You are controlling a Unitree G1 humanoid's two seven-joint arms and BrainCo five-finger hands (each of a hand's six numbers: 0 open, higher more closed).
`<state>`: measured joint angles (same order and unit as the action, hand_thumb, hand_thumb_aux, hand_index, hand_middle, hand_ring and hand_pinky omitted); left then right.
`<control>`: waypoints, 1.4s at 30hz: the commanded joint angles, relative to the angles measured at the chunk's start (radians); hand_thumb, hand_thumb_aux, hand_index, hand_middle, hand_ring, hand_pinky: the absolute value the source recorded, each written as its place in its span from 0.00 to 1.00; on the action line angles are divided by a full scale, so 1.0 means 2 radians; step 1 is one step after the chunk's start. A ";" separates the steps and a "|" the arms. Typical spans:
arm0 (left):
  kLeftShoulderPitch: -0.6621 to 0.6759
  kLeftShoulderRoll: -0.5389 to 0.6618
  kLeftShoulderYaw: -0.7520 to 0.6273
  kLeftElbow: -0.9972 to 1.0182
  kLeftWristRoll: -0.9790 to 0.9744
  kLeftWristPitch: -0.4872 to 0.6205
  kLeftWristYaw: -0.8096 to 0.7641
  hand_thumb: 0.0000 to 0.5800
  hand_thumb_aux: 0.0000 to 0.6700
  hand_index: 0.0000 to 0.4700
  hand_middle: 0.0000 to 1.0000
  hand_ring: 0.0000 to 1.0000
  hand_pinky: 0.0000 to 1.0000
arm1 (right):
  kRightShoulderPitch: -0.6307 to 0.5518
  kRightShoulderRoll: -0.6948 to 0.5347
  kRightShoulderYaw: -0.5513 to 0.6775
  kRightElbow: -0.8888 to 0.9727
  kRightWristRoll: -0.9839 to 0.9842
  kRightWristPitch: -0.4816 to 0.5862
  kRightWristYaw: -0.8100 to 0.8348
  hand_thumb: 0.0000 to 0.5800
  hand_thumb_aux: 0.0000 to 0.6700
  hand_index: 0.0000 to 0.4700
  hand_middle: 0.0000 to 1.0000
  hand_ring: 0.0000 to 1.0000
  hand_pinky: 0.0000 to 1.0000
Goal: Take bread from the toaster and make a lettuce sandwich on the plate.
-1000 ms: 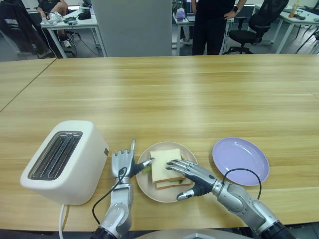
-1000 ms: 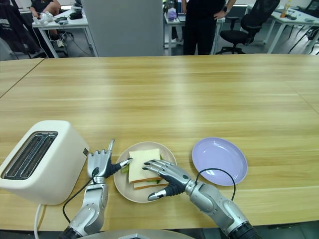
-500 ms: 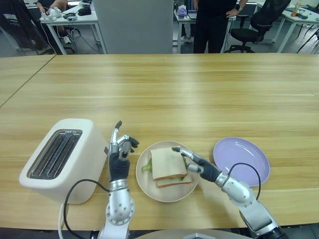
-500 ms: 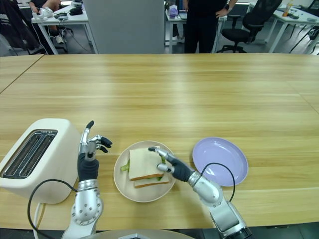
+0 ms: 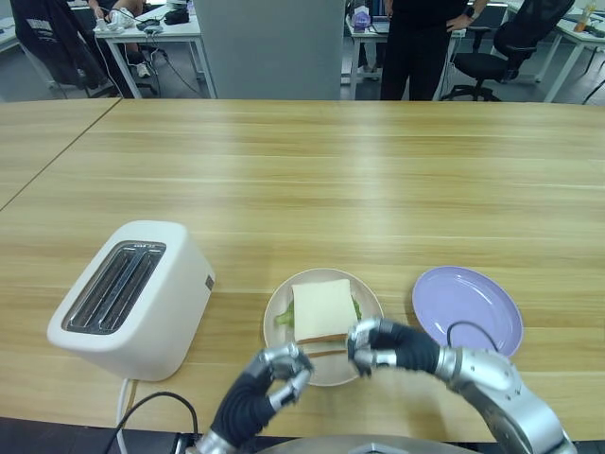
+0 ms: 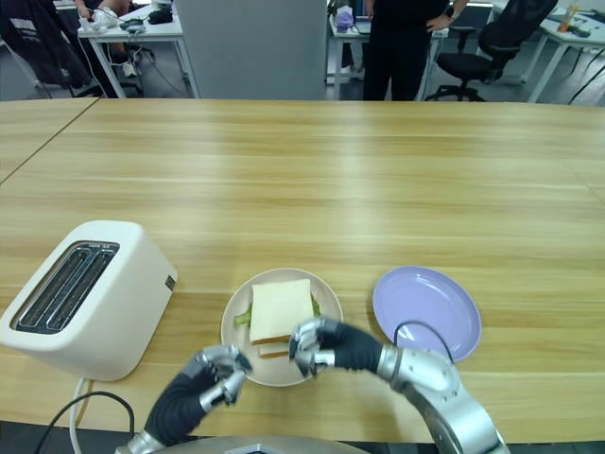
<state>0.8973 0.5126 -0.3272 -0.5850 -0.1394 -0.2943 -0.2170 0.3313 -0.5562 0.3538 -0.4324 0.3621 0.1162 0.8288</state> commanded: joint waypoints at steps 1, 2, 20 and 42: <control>-0.016 0.003 -0.007 0.040 0.048 0.048 -0.013 1.00 1.00 0.98 0.78 0.78 0.78 | 0.017 -0.006 0.023 0.046 -0.057 -0.026 -0.003 1.00 1.00 0.98 1.00 1.00 1.00; -0.025 0.000 -0.013 0.050 0.060 0.058 -0.014 1.00 1.00 0.98 0.77 0.77 0.77 | 0.020 -0.004 0.028 0.060 -0.069 -0.029 -0.007 1.00 1.00 0.98 1.00 1.00 1.00; -0.177 -0.092 -0.020 0.211 0.171 0.121 0.030 1.00 1.00 0.98 0.82 0.82 0.82 | -0.042 0.096 0.038 0.202 -0.168 -0.008 -0.125 1.00 1.00 0.98 1.00 1.00 1.00; -0.515 -0.124 0.020 0.553 0.251 0.008 0.131 1.00 1.00 0.98 0.76 0.76 0.76 | -0.391 0.229 0.024 0.617 -0.319 -0.126 -0.310 1.00 1.00 0.98 1.00 1.00 1.00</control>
<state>-0.1384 0.2589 -0.2919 0.4742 0.3480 -0.2742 0.0377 -0.4560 -0.1008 0.4090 0.7298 -0.2631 -0.1348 0.2107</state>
